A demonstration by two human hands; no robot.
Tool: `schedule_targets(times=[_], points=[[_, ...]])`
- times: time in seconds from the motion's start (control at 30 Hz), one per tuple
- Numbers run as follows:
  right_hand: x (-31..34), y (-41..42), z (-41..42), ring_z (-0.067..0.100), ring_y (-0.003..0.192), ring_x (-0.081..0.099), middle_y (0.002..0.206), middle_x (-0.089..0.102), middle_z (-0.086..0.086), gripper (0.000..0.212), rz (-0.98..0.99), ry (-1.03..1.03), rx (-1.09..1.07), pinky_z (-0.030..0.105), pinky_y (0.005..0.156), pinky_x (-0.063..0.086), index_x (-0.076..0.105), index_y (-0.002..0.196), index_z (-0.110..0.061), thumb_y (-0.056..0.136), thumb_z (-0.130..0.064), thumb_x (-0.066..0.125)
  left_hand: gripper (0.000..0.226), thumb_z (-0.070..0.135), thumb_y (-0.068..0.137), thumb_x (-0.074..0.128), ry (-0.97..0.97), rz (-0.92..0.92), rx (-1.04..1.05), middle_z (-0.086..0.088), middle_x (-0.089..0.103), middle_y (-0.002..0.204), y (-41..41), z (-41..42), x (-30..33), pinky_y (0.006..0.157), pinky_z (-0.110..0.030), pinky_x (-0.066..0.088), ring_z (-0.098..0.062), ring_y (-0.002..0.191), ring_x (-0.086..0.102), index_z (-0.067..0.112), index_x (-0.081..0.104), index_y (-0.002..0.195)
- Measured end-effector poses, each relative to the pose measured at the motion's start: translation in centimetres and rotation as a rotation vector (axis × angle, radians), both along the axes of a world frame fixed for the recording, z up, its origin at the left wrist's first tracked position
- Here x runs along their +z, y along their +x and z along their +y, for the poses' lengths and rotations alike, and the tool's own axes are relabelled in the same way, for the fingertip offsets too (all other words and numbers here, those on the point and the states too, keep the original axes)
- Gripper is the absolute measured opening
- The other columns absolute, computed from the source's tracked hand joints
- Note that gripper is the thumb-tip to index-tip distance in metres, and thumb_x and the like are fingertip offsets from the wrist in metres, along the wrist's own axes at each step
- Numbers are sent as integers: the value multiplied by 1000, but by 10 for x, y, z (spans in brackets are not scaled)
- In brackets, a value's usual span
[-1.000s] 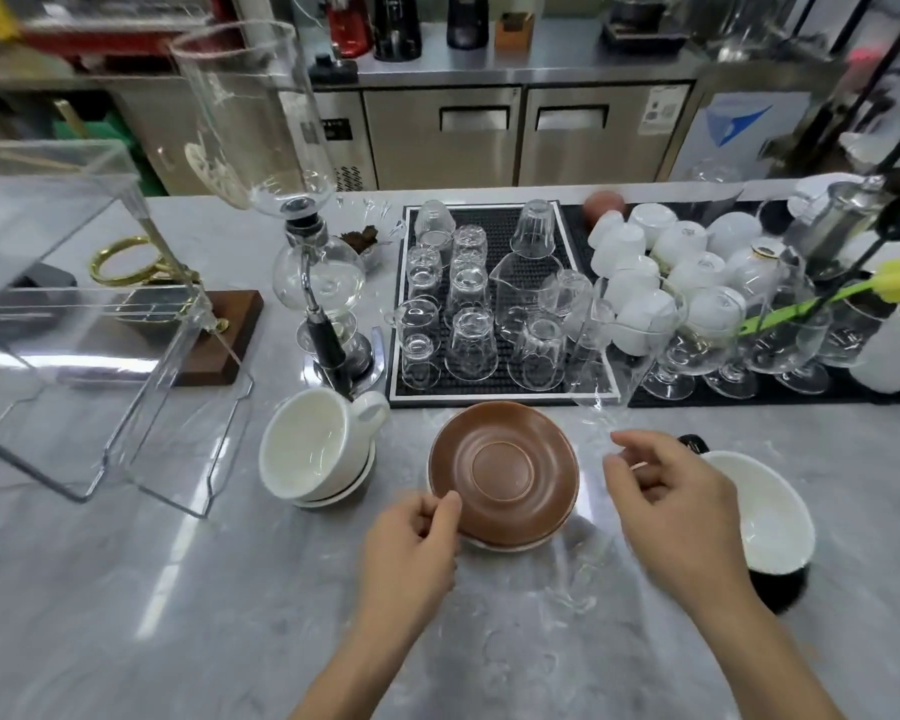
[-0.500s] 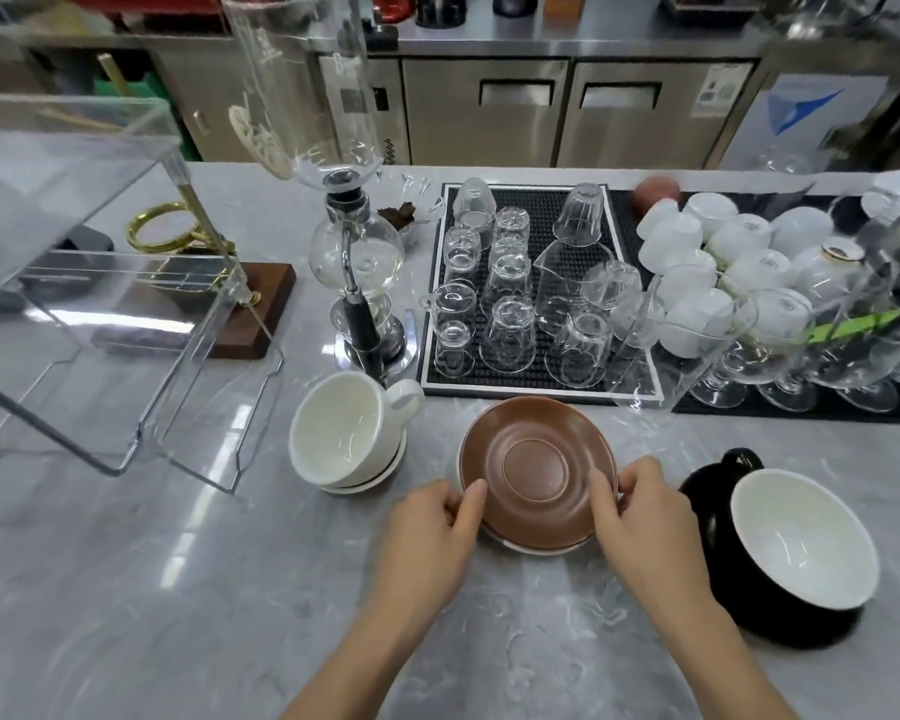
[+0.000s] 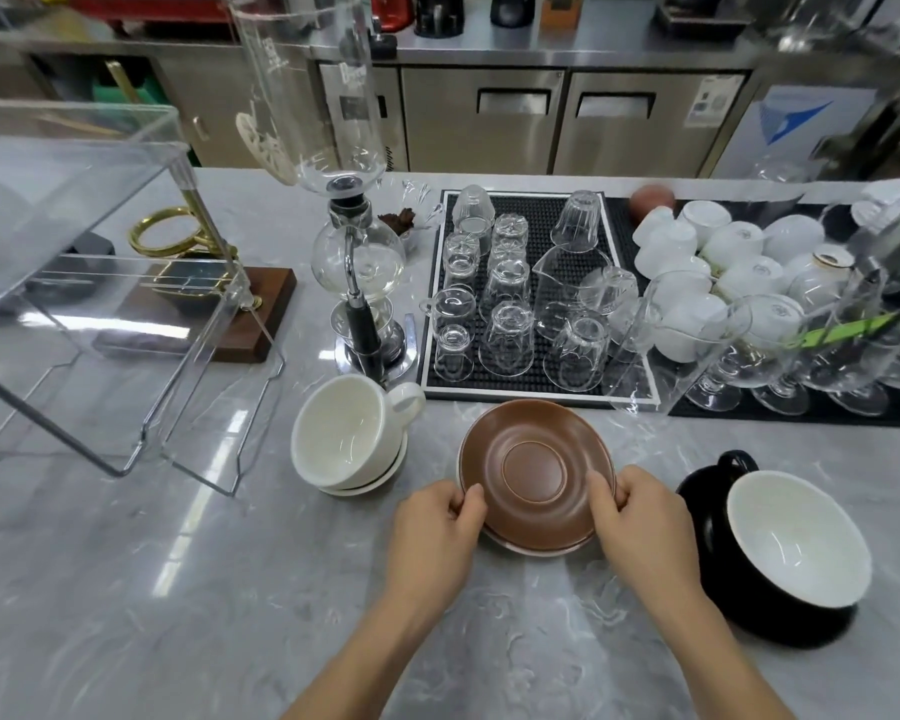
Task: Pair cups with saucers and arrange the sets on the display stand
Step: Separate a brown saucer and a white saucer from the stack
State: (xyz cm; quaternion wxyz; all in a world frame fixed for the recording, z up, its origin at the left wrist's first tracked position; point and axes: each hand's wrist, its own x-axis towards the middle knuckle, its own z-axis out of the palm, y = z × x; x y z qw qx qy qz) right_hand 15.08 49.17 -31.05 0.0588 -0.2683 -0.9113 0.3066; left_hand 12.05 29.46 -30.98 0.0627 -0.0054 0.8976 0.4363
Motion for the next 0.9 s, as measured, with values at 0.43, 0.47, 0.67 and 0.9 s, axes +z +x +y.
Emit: schedule_targets(times=[0.43,0.47,0.67,0.9], points=[[32,49,-17,22,45,42,41,37,0,50,109,35,89,38,47,33,32,54,-16,90,-37,60,53,22,91,67,125,95,-15,5,29,46,48,-29,16,48,-24,25,-10,47,30,17,33,51],[32,56,-22,19,43,39,40,35,-1,51,110,25,108,35,46,31,32,53,-17,90,-37,61,54,21,91,68,116,96,-15,6,30,46,55,-36,15,48,-24,25,-9,46,31,19,33,50],[18,82,-61,13,44,37,40,35,-2,52,71,-27,239,27,45,28,31,51,-22,89,-38,62,51,24,89,71,67,32,77,3,39,44,94,-87,1,48,-23,29,-9,45,37,12,41,50],[0,80,-97,22,52,49,45,42,-2,49,8,-64,337,33,51,33,36,53,-20,88,-45,60,52,26,90,70,17,0,202,6,39,42,116,-127,-4,48,-22,31,-9,45,41,17,40,48]])
